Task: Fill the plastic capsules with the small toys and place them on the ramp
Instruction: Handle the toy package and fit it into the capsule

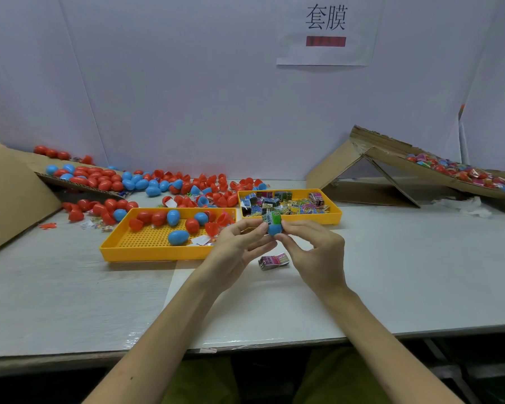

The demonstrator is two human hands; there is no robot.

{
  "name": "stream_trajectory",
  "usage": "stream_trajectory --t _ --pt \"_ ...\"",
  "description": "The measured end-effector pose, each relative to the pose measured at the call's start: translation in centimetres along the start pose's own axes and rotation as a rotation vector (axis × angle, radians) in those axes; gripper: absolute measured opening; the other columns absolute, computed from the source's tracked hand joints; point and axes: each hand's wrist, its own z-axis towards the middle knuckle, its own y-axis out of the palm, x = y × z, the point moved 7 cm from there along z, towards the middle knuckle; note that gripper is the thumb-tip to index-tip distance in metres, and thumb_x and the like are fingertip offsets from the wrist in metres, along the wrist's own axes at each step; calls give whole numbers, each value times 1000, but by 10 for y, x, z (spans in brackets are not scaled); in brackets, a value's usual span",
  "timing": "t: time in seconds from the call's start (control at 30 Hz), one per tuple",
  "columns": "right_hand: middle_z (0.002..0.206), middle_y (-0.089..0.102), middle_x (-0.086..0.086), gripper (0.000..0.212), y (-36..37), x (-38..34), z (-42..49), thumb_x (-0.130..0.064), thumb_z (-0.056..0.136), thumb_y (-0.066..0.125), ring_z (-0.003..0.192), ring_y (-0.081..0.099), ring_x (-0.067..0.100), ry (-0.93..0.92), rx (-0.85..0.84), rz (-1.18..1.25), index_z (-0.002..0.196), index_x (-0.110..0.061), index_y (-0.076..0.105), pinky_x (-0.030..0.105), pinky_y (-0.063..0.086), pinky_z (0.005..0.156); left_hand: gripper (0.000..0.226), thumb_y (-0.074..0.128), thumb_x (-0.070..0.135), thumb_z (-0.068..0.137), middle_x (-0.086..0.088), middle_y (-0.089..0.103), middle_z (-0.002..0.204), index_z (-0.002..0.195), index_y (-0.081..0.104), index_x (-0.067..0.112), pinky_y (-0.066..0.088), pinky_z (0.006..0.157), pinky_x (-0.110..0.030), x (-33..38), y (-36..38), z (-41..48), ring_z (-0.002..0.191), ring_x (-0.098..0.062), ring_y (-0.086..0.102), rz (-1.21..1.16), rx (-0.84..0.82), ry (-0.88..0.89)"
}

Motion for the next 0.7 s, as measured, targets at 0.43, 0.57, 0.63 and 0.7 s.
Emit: stream_trajectory --t 0.43,0.57,0.63,0.7 --pt "107 73 6 33 2 0 0 -5 78 81 101 65 10 -16 -15 55 111 -3 73 11 47 93 48 64 26 91 -14 68 128 132 58 2 58 91 -34 -1 7 -4 112 -27 69 86 -40 -47" --pt "99 76 8 24 -2 0 -1 1 77 81 93 71 19 -39 26 38 100 -2 77 31 58 83 50 66 28 86 -9 72 120 130 60 4 59 89 -31 -3 9 -5 110 -25 70 115 -85 -47" --pt "96 76 8 20 -4 1 -1 3 77 80 90 71 19 -45 43 53 97 -2 78 33 59 80 50 67 29 85 -8 73 118 128 61 5 58 91 -32 -4 11 -6 111 -25 70 130 -108 -50" --pt "97 75 6 23 -3 2 0 2 78 80 91 70 16 -39 36 56 99 -4 77 27 57 83 49 67 29 85 -9 73 119 128 61 6 58 91 -32 -4 10 -5 111 -26 70 131 -107 -56"
